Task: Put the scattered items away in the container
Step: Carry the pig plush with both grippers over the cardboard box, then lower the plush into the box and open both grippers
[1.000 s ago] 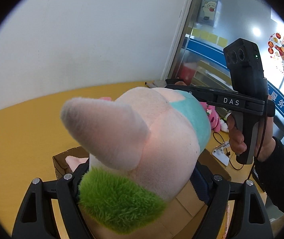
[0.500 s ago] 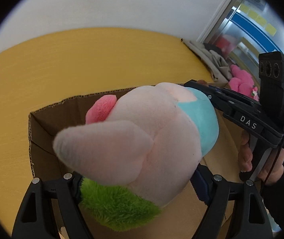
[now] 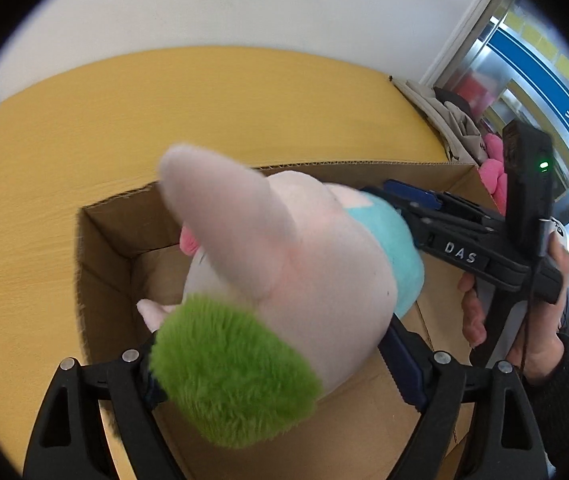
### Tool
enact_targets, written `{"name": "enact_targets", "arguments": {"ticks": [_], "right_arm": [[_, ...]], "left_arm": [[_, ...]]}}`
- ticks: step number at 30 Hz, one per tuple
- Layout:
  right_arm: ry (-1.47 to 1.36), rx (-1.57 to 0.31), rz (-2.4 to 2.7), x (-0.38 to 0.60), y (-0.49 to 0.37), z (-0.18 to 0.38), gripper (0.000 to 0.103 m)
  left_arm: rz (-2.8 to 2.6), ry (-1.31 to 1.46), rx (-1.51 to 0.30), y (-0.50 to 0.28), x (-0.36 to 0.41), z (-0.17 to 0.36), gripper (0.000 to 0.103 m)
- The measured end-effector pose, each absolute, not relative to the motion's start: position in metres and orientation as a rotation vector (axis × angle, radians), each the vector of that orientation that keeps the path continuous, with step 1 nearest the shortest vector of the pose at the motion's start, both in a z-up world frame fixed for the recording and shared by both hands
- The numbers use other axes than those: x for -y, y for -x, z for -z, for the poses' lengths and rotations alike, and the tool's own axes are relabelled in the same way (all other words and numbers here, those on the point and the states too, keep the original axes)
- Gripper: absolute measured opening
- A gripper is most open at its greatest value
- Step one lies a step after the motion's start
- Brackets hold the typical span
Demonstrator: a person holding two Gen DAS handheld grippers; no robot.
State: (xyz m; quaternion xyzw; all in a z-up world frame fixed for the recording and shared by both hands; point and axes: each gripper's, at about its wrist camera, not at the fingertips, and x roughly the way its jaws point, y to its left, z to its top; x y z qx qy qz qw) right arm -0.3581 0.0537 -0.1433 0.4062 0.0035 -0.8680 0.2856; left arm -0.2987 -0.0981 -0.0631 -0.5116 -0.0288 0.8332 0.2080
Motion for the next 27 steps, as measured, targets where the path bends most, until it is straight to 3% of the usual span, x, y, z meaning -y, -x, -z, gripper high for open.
{"name": "enact_targets", "arguments": {"ticks": [1, 2, 11, 15, 17, 20, 27], "right_arm": [[-1.091, -0.016, 2.331, -0.055, 0.358, 0.144, 0.080], [-1.104, -0.014, 2.331, -0.057, 0.357, 0.146, 0.085], [-0.998, 0.072, 2.267, -0.069, 0.321, 0.109, 0.086], [-0.989, -0.117, 2.174, -0.041, 0.299, 0.107, 0.085], [-1.029, -0.099, 2.179, -0.037, 0.302, 0.116, 0.085], [-1.094, 0.016, 2.170, -0.045, 0.315, 0.129, 0.089], [-1.070, -0.072, 2.251, -0.038, 0.303, 0.124, 0.097]], "left_arm": [[-2.342, 1.411, 0.085, 0.295, 0.104, 0.058, 0.088], [-2.359, 1.404, 0.100, 0.292, 0.109, 0.055, 0.089], [-2.373, 1.444, 0.185, 0.292, 0.120, 0.052, 0.089], [-2.380, 1.452, 0.160, 0.294, 0.116, 0.052, 0.089], [-2.393, 1.454, 0.167, 0.292, 0.119, 0.053, 0.089], [-2.408, 1.407, 0.217, 0.282, 0.134, 0.045, 0.089], [-2.493, 1.211, 0.257, 0.228, 0.155, 0.000, 0.089]]}}
